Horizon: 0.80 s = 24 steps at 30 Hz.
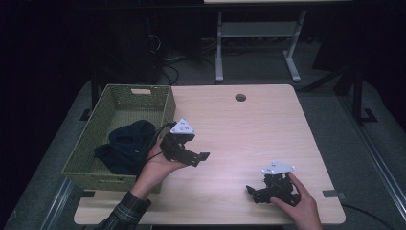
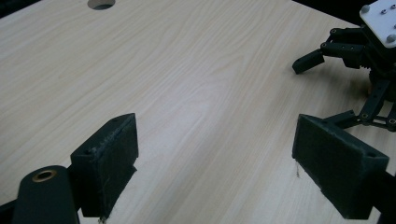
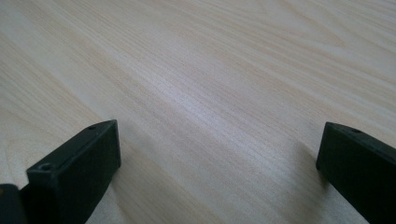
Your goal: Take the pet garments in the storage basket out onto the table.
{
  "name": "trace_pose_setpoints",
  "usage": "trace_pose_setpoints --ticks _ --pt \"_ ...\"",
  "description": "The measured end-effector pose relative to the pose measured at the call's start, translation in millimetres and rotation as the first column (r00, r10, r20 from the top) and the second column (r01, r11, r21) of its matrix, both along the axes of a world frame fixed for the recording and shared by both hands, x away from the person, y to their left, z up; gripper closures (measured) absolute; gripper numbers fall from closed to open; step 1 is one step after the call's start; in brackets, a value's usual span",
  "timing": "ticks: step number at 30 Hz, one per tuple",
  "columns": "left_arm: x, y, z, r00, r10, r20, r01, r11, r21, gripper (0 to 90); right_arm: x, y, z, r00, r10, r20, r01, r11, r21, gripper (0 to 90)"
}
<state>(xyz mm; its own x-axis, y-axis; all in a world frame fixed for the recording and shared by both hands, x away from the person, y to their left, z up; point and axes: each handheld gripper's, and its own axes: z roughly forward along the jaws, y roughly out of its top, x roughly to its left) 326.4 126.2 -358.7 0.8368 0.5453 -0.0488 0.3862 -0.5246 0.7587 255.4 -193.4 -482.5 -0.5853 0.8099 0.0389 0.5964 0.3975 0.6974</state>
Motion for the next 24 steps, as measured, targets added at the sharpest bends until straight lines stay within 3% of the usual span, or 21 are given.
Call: trace_pose_setpoints --ticks 7,24 --pt "6.5 4.6 5.9 0.9999 -0.008 -0.010 0.009 0.9999 0.006 13.5 0.0 -0.1 0.1 1.0000 0.001 -0.001 -0.001 1.000 -0.001 0.0" --pt "13.4 27.2 12.9 0.9990 0.045 -0.005 -0.045 0.9989 -0.006 14.1 0.0 -0.1 0.1 1.0000 0.000 -0.001 0.000 1.000 -0.001 0.0"
